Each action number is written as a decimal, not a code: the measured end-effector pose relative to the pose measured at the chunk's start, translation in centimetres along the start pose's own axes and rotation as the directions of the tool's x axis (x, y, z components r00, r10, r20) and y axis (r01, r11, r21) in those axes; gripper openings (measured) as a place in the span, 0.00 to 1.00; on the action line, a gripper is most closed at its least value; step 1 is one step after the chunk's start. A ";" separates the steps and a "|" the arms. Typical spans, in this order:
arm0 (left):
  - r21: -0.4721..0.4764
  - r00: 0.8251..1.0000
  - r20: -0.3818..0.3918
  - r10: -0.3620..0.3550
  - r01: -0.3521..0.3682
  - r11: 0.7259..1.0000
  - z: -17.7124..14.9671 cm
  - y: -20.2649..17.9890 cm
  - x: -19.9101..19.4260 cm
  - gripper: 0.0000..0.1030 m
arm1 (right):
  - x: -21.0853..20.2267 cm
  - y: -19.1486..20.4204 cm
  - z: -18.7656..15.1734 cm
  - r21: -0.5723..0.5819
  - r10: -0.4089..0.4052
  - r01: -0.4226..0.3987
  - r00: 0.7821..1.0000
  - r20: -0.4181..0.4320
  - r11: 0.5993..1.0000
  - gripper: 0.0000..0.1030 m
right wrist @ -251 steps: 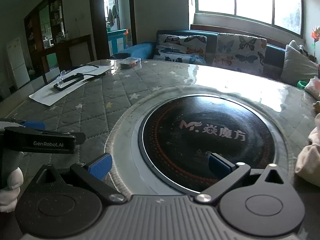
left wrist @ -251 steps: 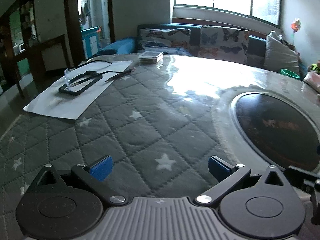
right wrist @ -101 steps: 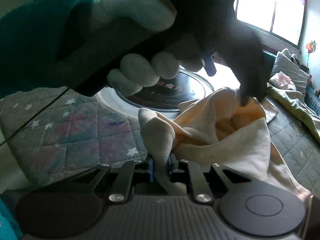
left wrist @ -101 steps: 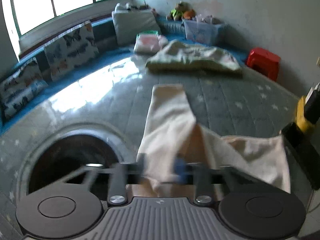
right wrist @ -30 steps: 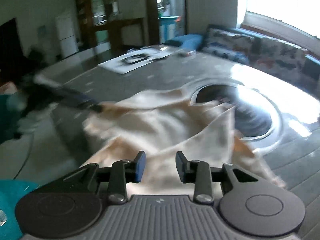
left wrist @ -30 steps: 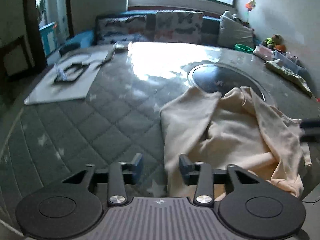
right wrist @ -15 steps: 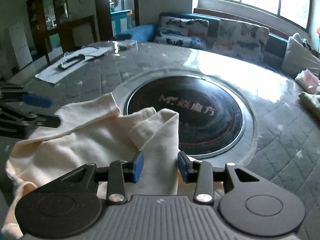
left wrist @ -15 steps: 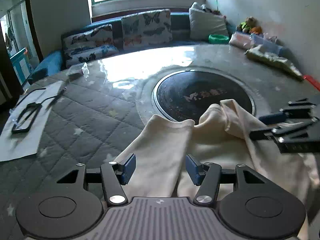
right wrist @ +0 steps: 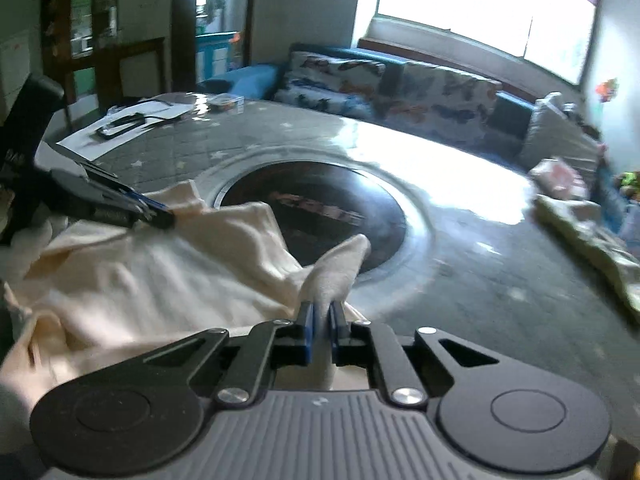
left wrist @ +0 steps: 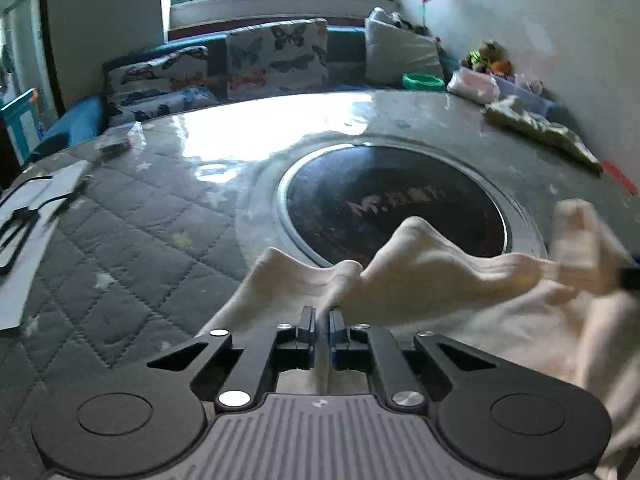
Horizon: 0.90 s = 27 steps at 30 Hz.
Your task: Fold clothes
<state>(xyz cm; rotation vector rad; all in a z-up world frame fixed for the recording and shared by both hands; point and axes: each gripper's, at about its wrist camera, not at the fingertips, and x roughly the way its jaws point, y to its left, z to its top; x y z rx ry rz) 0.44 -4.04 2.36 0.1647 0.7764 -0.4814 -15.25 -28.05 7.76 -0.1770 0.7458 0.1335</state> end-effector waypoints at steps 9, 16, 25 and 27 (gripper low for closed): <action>-0.054 0.993 0.033 0.113 -0.111 0.992 -0.6 2.8 -2.2 0.03 | -4.7 -2.8 -6.6 0.077 -0.160 0.171 0.977 -0.139 0.982 0.07; -0.155 0.949 -0.004 0.315 -0.312 0.937 -1.6 7.1 -4.0 0.02 | -5.5 -3.2 -7.5 0.106 -0.211 0.229 0.965 -0.153 0.968 0.20; -0.012 0.995 0.036 0.094 -0.093 0.996 -1.0 1.9 -3.9 0.34 | -4.3 -4.3 -4.2 0.140 -0.150 0.157 0.987 -0.056 0.978 0.33; 0.030 0.997 0.035 0.066 -0.067 0.997 -0.7 0.2 -2.9 0.50 | -3.3 -3.9 -3.8 0.132 -0.129 0.135 0.990 -0.056 0.982 0.34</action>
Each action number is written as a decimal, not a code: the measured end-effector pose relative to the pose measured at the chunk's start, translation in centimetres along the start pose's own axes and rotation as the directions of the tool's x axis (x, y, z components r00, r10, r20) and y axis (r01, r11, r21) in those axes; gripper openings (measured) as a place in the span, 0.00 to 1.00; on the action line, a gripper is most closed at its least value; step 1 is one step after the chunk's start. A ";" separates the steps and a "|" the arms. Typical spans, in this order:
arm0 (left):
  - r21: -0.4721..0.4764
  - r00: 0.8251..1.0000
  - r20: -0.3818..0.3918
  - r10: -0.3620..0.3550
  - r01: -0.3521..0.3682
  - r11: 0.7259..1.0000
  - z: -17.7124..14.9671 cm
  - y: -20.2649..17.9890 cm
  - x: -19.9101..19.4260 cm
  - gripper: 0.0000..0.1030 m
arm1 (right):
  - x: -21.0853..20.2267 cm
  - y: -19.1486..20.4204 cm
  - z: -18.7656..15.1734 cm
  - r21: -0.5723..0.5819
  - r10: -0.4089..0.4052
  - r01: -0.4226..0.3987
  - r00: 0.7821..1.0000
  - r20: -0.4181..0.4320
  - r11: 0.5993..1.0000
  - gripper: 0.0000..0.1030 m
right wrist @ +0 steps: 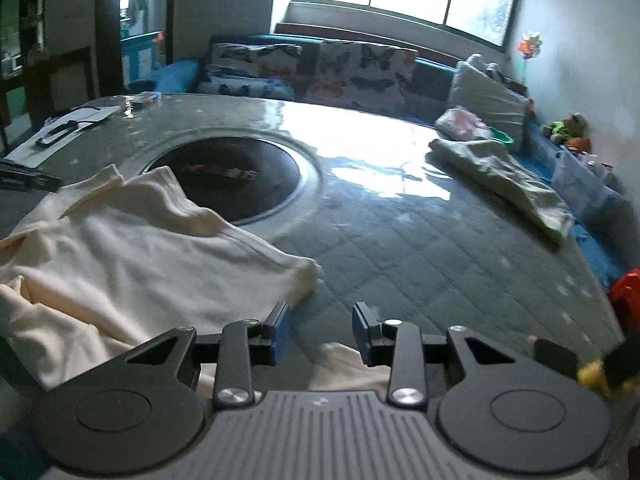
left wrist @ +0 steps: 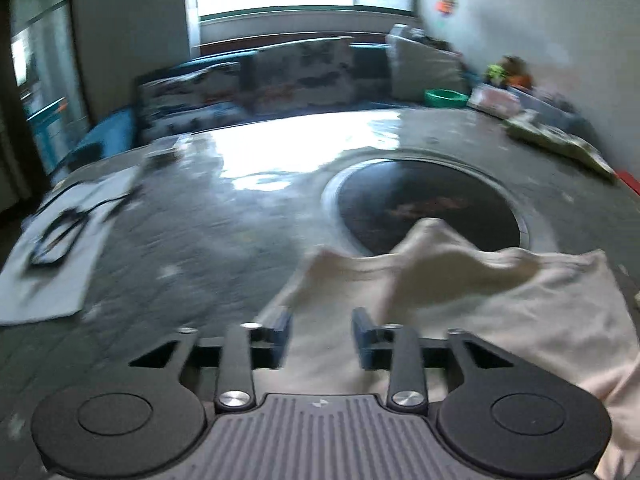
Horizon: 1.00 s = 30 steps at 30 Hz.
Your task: Fold clothes
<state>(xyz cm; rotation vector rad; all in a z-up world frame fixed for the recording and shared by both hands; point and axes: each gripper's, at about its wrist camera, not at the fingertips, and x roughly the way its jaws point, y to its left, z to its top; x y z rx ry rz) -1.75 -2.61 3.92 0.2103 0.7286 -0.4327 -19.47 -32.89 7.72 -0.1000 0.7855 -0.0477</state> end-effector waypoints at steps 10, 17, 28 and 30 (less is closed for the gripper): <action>-0.040 0.999 -0.029 -0.044 0.043 0.998 0.9 -0.3 3.1 0.07 | 2.3 1.3 0.7 -0.004 0.042 -0.042 0.999 -0.004 0.999 0.38; -0.202 0.998 0.059 -0.003 0.014 0.979 -0.4 5.5 -1.4 0.06 | 3.1 0.6 1.1 0.017 0.033 -0.033 0.999 -0.005 0.999 0.38; -0.228 1.000 -0.012 0.002 -0.005 0.974 -1.9 7.2 -1.1 0.10 | 5.4 2.2 3.0 0.043 0.110 -0.110 0.994 0.000 0.993 0.38; -0.221 1.000 -0.013 0.001 -0.004 0.975 -2.1 7.2 -1.2 0.10 | 6.1 2.9 3.7 0.033 0.130 -0.130 0.991 0.001 0.991 0.38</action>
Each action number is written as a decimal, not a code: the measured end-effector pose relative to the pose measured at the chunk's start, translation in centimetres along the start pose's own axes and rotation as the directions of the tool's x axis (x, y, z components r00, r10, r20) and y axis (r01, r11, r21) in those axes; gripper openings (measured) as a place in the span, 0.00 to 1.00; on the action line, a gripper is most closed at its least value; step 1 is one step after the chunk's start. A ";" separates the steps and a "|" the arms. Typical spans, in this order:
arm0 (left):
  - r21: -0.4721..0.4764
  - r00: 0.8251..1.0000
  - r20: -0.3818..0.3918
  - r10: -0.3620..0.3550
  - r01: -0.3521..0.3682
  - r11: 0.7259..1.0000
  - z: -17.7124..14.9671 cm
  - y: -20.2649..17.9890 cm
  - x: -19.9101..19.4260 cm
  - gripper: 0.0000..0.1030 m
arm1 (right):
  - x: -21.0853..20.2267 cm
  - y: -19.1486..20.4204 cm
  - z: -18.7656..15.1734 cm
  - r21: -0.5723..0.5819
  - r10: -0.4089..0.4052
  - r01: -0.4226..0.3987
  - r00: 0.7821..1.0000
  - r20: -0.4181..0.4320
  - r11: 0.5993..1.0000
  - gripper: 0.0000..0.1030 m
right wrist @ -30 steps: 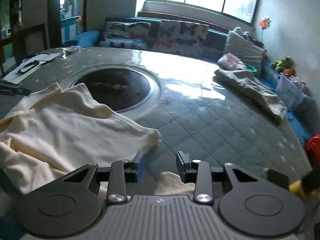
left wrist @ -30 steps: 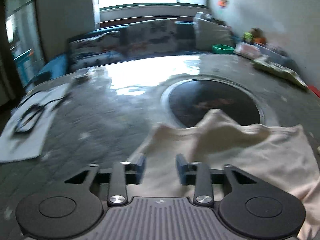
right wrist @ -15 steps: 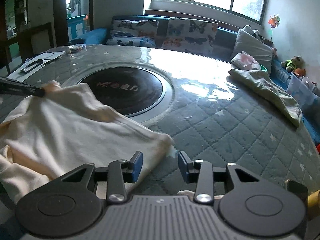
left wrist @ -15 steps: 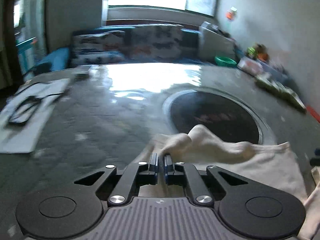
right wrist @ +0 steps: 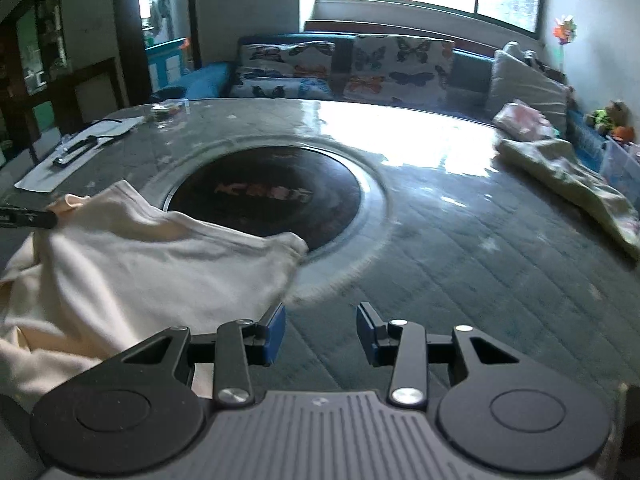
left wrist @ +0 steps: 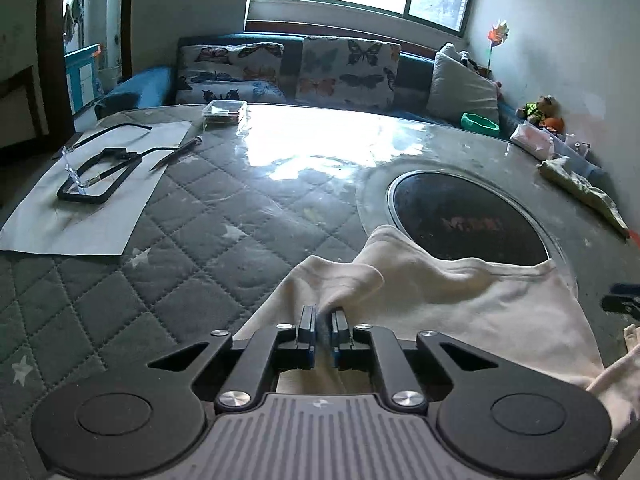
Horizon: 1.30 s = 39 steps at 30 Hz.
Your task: Fold clothes
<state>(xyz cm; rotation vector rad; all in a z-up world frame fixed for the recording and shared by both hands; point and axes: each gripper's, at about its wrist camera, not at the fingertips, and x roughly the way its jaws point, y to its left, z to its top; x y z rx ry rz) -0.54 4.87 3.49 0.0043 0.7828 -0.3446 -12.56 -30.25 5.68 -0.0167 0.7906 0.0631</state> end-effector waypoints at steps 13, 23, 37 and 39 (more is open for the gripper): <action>-0.084 0.997 0.049 0.065 -0.061 0.995 -0.5 3.0 -1.3 0.05 | 6.5 2.6 3.0 0.005 0.060 -0.060 0.998 -0.029 0.998 0.37; -0.295 0.937 0.121 0.327 -0.281 0.913 -4.4 10.5 -9.7 0.04 | 7.5 3.4 2.8 -0.047 0.027 -0.028 0.999 -0.030 0.999 0.24; -0.202 0.929 0.063 0.364 -0.345 0.917 -2.6 9.6 -9.4 0.29 | 7.6 2.6 3.1 -0.025 0.029 -0.030 0.999 -0.024 0.999 0.34; -0.121 0.963 0.077 0.259 -0.249 0.961 -1.2 7.1 -7.9 0.33 | 7.7 2.6 3.1 -0.025 0.036 -0.036 0.999 -0.029 0.999 0.34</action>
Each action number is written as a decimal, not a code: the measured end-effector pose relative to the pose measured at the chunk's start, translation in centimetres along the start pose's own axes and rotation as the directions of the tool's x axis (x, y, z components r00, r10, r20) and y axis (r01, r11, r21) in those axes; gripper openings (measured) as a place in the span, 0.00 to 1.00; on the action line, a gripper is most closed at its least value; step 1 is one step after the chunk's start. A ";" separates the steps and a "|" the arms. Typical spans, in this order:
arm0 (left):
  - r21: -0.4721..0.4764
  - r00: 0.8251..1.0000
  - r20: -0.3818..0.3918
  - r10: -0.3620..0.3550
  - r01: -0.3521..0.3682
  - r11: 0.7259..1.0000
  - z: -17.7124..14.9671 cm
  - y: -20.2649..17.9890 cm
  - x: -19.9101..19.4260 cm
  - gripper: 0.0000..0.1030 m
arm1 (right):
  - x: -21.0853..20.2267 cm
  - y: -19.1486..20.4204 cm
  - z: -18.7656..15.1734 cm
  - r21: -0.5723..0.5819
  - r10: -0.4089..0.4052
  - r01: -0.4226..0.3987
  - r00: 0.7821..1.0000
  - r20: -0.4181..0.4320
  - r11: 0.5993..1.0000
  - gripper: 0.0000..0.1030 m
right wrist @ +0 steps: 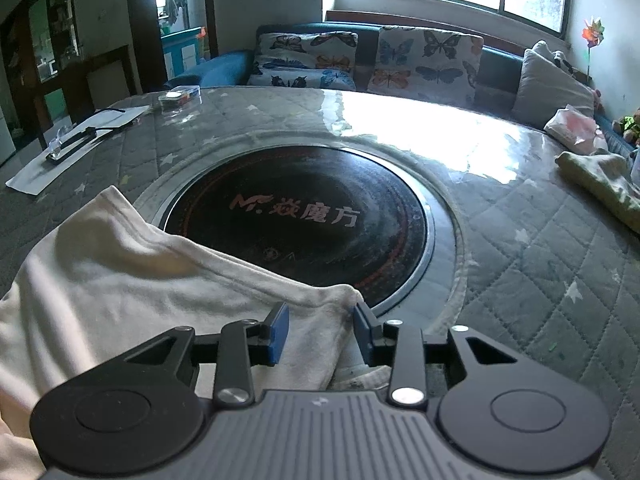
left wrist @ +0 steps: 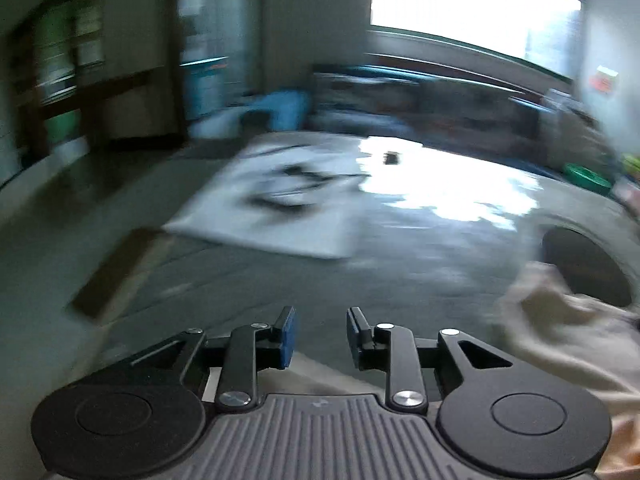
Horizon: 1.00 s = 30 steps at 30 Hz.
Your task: Fold clothes
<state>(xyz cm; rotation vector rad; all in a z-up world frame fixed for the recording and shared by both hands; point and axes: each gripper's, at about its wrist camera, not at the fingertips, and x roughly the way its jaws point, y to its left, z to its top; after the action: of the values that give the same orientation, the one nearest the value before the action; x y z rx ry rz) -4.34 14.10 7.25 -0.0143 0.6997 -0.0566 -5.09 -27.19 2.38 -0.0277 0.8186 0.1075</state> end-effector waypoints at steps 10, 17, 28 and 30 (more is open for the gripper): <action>0.303 0.979 -0.123 -0.165 0.195 0.933 2.0 -13.5 8.2 0.50 | 0.0 -0.9 -0.1 0.023 0.015 -0.015 1.000 -0.009 1.000 0.30; 0.334 0.965 -0.128 -0.231 0.261 0.906 0.9 -15.3 9.2 0.13 | 0.1 -1.0 -0.3 0.021 0.041 -0.041 0.999 0.002 0.999 0.17; 0.552 0.888 -0.105 -0.447 0.426 0.717 -4.8 -19.2 1.9 0.18 | -0.1 -0.6 -0.6 -0.011 0.027 -0.027 0.999 0.019 1.000 0.12; 0.492 0.891 -0.063 -0.449 0.419 0.763 -3.7 -17.8 1.8 0.31 | -0.2 -0.6 -0.5 -0.006 0.029 -0.029 0.999 0.016 1.000 0.13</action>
<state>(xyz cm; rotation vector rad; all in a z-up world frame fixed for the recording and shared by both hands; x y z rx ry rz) -6.21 -3.75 3.87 0.3177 0.5932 -0.6873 -5.53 -27.85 2.14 -0.0207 0.8029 0.1370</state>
